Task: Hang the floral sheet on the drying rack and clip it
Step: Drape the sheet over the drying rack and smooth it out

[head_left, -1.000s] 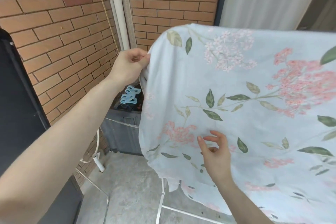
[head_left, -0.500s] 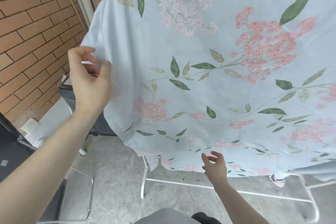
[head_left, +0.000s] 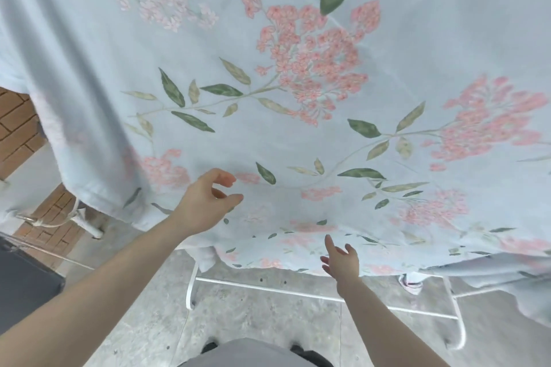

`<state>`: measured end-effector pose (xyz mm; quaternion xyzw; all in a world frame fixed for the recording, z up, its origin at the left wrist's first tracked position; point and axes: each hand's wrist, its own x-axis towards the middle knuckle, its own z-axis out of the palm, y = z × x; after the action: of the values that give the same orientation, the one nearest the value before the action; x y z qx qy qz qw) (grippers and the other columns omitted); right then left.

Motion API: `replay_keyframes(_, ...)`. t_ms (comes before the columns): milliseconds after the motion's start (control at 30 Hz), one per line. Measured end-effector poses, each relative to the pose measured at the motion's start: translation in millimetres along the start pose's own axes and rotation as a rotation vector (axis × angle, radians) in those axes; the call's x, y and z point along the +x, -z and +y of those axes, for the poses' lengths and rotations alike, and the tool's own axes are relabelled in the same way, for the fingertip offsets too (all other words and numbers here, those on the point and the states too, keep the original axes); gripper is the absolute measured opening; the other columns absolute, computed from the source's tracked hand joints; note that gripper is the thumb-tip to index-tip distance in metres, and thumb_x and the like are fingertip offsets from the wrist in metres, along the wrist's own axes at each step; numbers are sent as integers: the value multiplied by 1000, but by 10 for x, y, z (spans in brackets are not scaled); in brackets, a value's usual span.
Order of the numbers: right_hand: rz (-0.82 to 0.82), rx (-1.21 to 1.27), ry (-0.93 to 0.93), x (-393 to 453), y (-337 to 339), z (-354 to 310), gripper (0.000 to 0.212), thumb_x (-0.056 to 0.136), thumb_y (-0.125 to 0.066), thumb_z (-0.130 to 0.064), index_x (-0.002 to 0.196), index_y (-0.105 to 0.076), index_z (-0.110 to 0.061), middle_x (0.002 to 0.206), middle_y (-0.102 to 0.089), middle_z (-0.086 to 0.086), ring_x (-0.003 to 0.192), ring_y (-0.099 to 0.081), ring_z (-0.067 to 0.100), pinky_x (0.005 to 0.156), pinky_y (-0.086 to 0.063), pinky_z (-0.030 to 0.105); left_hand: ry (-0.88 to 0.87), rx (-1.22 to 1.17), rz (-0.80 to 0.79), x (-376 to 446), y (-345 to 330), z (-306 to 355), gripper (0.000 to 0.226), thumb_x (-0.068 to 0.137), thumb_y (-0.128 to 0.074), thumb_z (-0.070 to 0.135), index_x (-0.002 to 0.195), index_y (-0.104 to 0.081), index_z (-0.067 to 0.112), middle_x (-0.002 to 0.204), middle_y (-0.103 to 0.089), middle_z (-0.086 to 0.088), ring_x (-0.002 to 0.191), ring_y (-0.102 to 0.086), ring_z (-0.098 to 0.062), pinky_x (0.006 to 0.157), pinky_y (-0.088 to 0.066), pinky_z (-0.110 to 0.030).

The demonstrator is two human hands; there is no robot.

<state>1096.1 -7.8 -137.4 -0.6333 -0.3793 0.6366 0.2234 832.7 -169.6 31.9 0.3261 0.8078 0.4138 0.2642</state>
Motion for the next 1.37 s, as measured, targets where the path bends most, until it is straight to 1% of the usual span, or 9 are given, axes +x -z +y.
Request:
replay_keyframes(133,-22,82,-137,308,252,-219,97,94,-73,-41,164,-12,-14,125,-69,16,81,-71,17,47,-57,19,53,-1,43,-3,-395,181,29,88,-79,25,113,-63,25,115,-61,16,88,-68,-11,75,-60,-35)
replay_keyframes(267,-30,168,-250,714,540,-346,100,91,-73,-50,165,-10,-22,90,-75,8,54,-72,10,39,-52,20,71,-32,73,-59,-696,324,28,88,-79,28,112,-63,30,116,-63,16,89,-69,-12,79,-61,-44)
replay_keyframes(400,-56,368,-291,1117,702,-231,88,93,-74,-42,161,-21,-25,96,-75,5,57,-71,9,61,-61,24,106,-50,99,-138,-858,357,26,89,-77,30,112,-64,31,117,-63,17,89,-70,-13,81,-61,-40)
replay_keyframes(500,-82,532,-356,1400,779,-85,60,98,-70,-23,150,-41,-18,125,-65,10,66,-76,12,53,-60,25,151,-51,109,-191,-1003,314,23,90,-77,31,109,-65,33,118,-64,17,87,-68,-10,82,-59,-37)
replay_keyframes(700,-244,506,-386,1507,847,-39,34,91,-78,-19,123,-68,-13,98,-69,-2,83,-65,8,55,-58,19,235,-42,95,-322,-1225,249,20,93,-74,28,110,-65,28,118,-63,16,89,-69,-21,73,-58,-39)
replay_keyframes(834,-117,353,-283,1500,863,-1,22,88,-82,-24,96,-65,-12,90,-71,5,74,-67,10,69,-62,22,248,16,79,-449,-1411,218,18,93,-73,28,109,-64,28,117,-63,18,83,-69,-18,59,-51,-21)
replay_keyframes(967,-70,279,-239,1342,965,252,17,91,-79,-14,98,-67,-3,96,-74,14,74,-75,17,54,-60,22,265,40,49,-510,-1633,248,23,92,-73,27,112,-62,31,118,-63,16,84,-69,-18,65,-55,-28)
replay_keyframes(1101,-39,248,-222,1137,1141,538,14,93,-76,-13,94,-68,-2,98,-74,12,84,-76,22,62,-60,28,152,94,-6,-520,-1869,404,44,91,-75,29,130,-55,34,129,-54,17,92,-67,-4,55,-52,-13)
replay_keyframes(1368,62,212,-256,1004,1335,1070,15,94,-76,-16,93,-69,-2,97,-76,15,88,-77,28,67,-60,33,-34,177,-28,-463,-2130,575,58,85,-79,37,133,-47,31,131,-45,14,107,-58,2,80,-50,-19)
